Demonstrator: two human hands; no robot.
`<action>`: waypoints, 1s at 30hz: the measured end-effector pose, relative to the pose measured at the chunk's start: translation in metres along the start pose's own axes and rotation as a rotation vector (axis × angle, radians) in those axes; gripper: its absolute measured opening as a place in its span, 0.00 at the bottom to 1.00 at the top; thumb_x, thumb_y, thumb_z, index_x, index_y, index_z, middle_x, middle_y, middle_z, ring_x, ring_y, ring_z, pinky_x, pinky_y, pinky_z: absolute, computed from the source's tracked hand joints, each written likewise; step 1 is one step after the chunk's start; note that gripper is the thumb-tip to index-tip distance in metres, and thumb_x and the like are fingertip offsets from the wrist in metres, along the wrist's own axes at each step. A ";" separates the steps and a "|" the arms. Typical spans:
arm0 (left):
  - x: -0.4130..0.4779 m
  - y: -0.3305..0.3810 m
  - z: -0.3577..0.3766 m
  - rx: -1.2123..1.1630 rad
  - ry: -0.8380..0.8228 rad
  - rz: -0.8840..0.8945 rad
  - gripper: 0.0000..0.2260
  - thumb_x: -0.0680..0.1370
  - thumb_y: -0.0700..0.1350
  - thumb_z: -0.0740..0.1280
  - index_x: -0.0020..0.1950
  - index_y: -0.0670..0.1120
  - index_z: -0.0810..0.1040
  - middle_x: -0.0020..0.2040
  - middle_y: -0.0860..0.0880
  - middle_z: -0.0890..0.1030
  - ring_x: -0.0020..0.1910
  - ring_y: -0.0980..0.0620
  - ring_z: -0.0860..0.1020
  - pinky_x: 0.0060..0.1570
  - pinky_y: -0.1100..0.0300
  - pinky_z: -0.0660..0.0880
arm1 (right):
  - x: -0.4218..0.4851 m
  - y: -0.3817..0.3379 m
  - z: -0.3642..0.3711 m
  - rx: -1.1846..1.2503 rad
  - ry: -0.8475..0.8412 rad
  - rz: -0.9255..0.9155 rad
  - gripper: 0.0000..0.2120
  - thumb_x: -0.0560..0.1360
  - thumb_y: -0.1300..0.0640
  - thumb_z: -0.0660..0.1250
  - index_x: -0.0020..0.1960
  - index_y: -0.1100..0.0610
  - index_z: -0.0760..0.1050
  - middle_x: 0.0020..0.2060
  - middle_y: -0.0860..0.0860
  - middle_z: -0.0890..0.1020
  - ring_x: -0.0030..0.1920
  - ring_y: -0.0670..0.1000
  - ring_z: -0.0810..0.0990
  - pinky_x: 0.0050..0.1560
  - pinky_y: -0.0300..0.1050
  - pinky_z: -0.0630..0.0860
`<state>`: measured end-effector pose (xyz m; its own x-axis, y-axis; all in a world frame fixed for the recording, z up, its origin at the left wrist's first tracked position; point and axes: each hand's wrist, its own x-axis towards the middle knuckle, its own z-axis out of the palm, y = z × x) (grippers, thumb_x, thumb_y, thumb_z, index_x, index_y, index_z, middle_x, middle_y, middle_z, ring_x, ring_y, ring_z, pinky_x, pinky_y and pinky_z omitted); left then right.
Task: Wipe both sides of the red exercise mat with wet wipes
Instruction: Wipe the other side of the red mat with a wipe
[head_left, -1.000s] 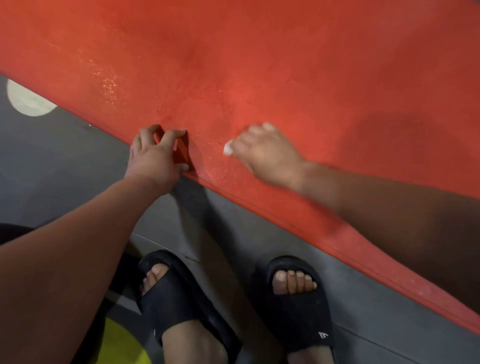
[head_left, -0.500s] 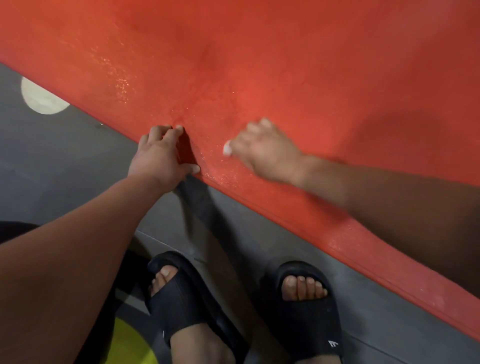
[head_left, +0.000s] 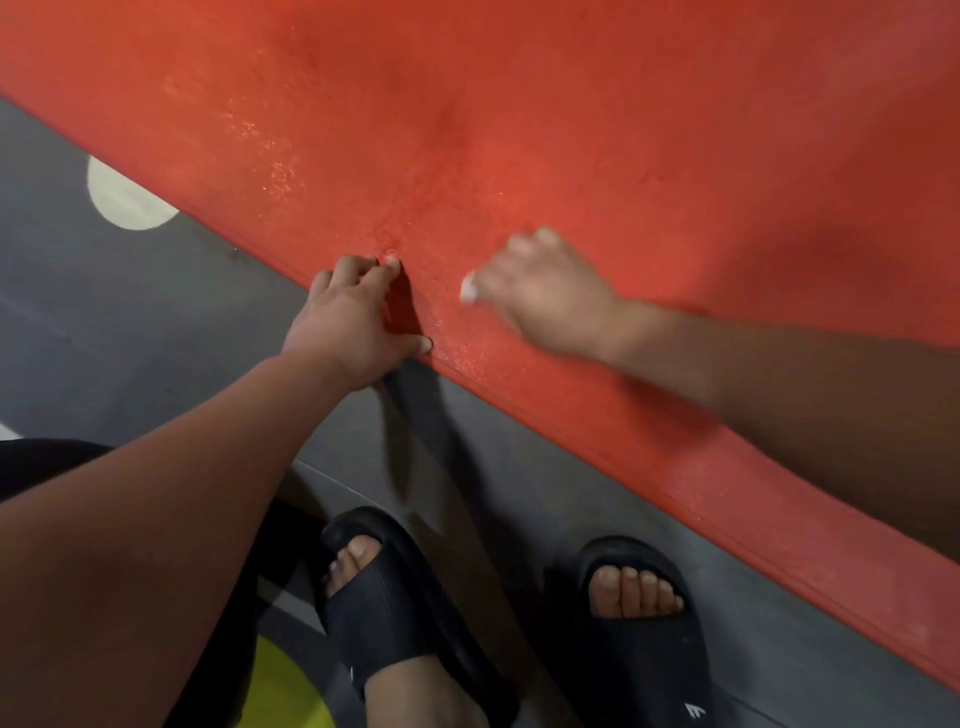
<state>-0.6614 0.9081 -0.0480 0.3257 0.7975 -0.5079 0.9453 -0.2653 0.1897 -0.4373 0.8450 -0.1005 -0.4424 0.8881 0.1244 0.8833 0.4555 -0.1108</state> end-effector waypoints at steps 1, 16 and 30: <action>0.000 -0.001 -0.001 0.001 -0.002 0.005 0.43 0.72 0.59 0.76 0.81 0.53 0.60 0.76 0.49 0.63 0.73 0.41 0.61 0.75 0.47 0.61 | 0.012 0.022 0.000 -0.058 0.069 0.145 0.07 0.77 0.55 0.65 0.54 0.49 0.79 0.42 0.50 0.83 0.45 0.57 0.78 0.47 0.51 0.68; 0.013 -0.020 0.001 -0.035 0.043 -0.055 0.40 0.76 0.50 0.74 0.83 0.49 0.56 0.81 0.47 0.57 0.78 0.39 0.56 0.78 0.47 0.56 | 0.033 0.018 0.002 -0.062 0.053 0.100 0.09 0.77 0.55 0.62 0.54 0.48 0.78 0.42 0.49 0.82 0.46 0.57 0.79 0.47 0.50 0.69; 0.018 -0.028 -0.006 -0.010 0.077 -0.005 0.30 0.80 0.38 0.65 0.81 0.50 0.62 0.79 0.49 0.63 0.74 0.41 0.62 0.75 0.51 0.59 | 0.033 -0.023 0.003 0.083 -0.051 -0.207 0.09 0.77 0.57 0.61 0.52 0.49 0.78 0.40 0.48 0.80 0.45 0.55 0.77 0.49 0.50 0.65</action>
<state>-0.6822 0.9329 -0.0574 0.3180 0.8382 -0.4431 0.9468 -0.2559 0.1953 -0.4726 0.8638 -0.0972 -0.6224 0.7759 0.1034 0.7577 0.6303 -0.1691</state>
